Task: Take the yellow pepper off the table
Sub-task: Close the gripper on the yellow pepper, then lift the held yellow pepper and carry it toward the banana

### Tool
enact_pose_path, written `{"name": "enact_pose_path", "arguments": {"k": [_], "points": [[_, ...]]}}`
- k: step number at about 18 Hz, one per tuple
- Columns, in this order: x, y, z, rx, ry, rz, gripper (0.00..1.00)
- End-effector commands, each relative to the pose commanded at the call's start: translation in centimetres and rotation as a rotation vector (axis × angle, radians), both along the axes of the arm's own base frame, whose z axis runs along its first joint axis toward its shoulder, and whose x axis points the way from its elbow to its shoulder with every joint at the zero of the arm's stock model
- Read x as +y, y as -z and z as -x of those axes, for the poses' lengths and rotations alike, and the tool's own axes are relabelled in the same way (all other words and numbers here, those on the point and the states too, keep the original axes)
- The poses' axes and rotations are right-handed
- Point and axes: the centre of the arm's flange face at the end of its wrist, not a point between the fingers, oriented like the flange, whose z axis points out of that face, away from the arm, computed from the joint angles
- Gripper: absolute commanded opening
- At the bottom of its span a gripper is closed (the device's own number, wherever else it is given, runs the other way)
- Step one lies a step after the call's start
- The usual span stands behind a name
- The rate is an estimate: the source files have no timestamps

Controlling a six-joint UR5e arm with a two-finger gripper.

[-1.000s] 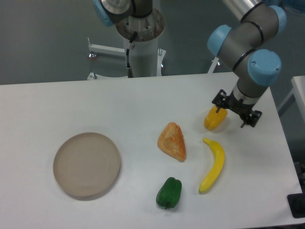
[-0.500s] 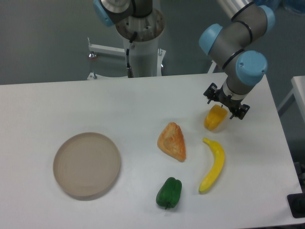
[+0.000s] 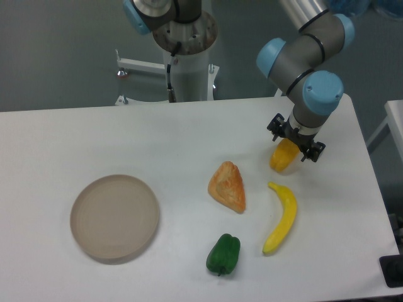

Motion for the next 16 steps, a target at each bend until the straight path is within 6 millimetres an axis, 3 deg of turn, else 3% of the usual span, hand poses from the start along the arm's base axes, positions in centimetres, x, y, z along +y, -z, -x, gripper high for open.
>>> {"name": "enact_pose_path", "arguments": {"k": [10, 11, 12, 14, 16], "points": [[-0.3, 1.8, -0.8, -0.006, -0.012, 0.006, 1.0], [-0.4, 1.9, -0.8, -0.007, -0.012, 0.007, 0.95], [-0.4, 1.9, -0.8, -0.004, -0.011, 0.003, 0.77], [-0.5, 1.7, -0.6, -0.002, -0.009, 0.001, 0.54], [-0.4, 1.5, -0.6, 0.001, -0.005, -0.002, 0.51]]}}
